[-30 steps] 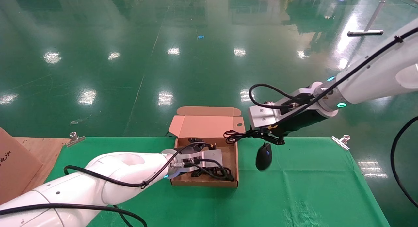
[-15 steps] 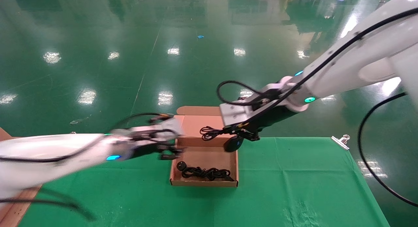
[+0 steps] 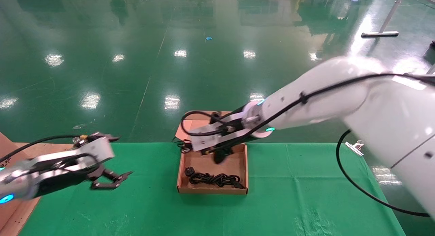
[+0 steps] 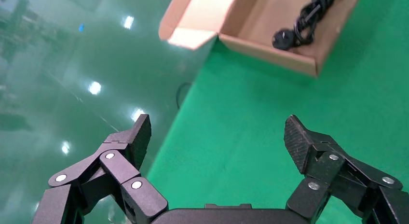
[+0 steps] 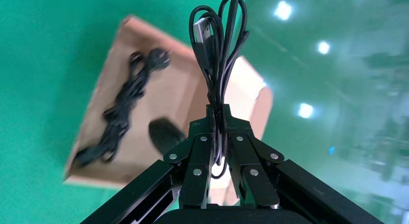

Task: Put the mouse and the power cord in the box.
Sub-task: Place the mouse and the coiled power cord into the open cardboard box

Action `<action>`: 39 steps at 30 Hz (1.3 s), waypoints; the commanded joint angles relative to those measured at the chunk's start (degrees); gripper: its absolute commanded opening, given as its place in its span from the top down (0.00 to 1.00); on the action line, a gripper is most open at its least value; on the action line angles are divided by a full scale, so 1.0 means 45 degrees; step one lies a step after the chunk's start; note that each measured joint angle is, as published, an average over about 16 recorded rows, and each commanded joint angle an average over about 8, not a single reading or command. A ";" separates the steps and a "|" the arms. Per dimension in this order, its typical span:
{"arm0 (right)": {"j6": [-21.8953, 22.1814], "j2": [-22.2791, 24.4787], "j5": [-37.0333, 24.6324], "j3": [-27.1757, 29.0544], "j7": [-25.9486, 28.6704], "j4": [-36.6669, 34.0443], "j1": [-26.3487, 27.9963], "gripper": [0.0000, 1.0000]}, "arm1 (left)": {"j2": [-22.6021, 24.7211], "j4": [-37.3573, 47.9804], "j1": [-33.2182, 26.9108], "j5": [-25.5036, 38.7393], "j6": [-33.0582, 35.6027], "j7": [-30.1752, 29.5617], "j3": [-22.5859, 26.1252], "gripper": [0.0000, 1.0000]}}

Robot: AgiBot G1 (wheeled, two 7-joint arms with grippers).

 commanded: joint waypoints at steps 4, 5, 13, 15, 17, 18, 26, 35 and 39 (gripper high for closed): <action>0.2059 -0.0002 0.0242 -0.1242 0.0393 0.0596 -0.0689 1.00 | -0.0869 -0.0315 0.0560 -0.1173 -0.0028 0.0807 -0.0351 0.00; 0.2373 0.0000 0.0240 -0.1487 0.0419 0.0597 -0.0820 1.00 | -0.0927 -0.0286 0.0665 -0.1430 -0.0029 0.1031 -0.0444 0.00; 0.3722 0.0026 0.0047 -0.3114 0.0432 0.0134 -0.1545 1.00 | -0.1003 0.0053 0.1172 -0.2770 0.0194 0.2580 -0.1028 0.00; 0.3886 0.0035 0.0029 -0.3378 0.0433 -0.0028 -0.1659 0.90 | -0.0991 0.0152 0.1249 -0.2992 0.0268 0.2862 -0.1138 0.00; 0.4021 0.0043 0.0074 -0.3554 0.0463 -0.0175 -0.1746 0.65 | -0.0977 0.0244 0.1312 -0.3176 0.0337 0.3101 -0.1231 0.00; 0.4067 0.0045 0.0097 -0.3608 0.0477 -0.0225 -0.1774 0.52 | -0.0971 0.0277 0.1333 -0.3239 0.0362 0.3183 -0.1263 0.00; 0.4448 0.0054 0.0434 -0.3851 0.0631 -0.0400 -0.1957 0.00 | -0.1018 0.0401 0.1487 -0.3644 0.0473 0.3558 -0.1468 0.00; 0.4344 0.0057 0.0376 -0.3771 0.0598 -0.0394 -0.1931 0.00 | -0.0983 0.0402 0.1452 -0.3550 0.0471 0.3484 -0.1434 0.00; 0.4300 0.0135 0.0359 -0.3737 0.0580 -0.0303 -0.1905 0.00 | -0.0968 0.0397 0.1440 -0.3518 0.0490 0.3460 -0.1431 0.00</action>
